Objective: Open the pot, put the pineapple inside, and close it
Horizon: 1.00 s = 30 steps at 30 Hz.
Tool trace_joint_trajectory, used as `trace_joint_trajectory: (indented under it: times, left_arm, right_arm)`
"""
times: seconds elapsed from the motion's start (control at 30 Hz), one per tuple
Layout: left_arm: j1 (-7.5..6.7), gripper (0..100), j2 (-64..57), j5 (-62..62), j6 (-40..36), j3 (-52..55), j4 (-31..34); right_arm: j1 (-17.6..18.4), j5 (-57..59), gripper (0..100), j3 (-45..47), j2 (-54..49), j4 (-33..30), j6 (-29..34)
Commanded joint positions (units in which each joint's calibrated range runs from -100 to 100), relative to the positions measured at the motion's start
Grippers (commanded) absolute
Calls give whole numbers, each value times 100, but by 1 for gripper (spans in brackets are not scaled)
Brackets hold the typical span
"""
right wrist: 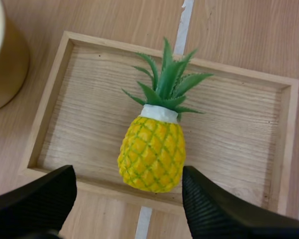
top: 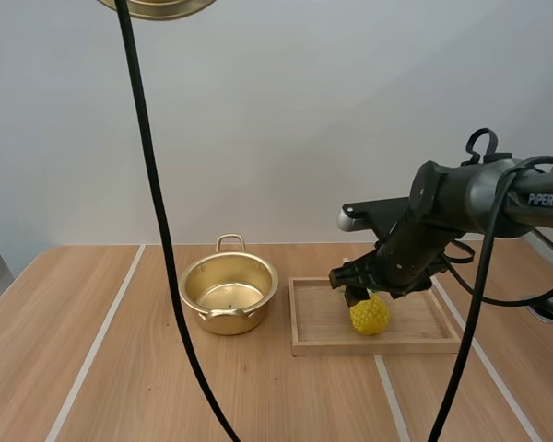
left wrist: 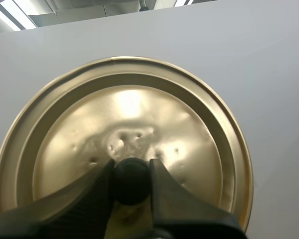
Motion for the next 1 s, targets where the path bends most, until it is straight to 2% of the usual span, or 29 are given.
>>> trace_joint_trajectory:
  times: [0.0, 0.6, 0.97]
  left_arm:
    - [-18, 0, -30, -120, -54, -25, -52]
    - [-18, 0, -30, -120, -54, -25, -52]
    - [-18, 0, -30, -120, -54, -25, -52]
  right_arm:
    - [-29, -157, 99, 45, 121, 42, -87]
    - [-29, -1089, 99, 62, 729, 31, -271]
    - [-29, -1202, 99, 62, 1081, 31, -312]
